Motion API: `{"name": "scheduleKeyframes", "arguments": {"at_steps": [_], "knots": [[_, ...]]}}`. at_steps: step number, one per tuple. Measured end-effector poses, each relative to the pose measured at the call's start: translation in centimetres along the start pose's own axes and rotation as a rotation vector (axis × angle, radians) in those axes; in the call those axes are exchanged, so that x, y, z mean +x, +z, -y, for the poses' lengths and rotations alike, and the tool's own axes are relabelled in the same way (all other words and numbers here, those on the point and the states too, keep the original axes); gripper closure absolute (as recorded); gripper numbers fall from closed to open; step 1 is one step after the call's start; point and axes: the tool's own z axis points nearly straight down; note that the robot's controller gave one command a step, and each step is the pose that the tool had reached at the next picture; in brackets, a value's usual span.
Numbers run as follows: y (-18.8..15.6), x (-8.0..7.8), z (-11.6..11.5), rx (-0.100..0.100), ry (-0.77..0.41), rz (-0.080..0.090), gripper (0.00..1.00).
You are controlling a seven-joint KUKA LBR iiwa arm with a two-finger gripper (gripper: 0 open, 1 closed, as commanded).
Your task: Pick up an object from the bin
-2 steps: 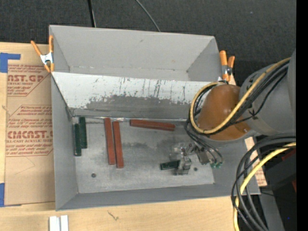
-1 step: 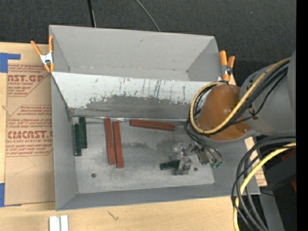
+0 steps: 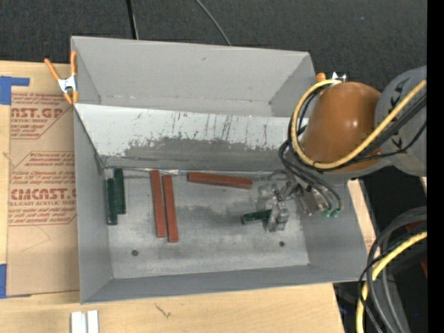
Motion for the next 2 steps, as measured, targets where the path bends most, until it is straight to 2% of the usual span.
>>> {"name": "scheduleKeyframes", "arguments": {"at_steps": [1,2], "knots": [[0.0,0.0,0.0,0.000,0.000,0.000,1.00],[-6.2,-0.8,-1.4,0.000,-0.034,0.001,1.00]]}}
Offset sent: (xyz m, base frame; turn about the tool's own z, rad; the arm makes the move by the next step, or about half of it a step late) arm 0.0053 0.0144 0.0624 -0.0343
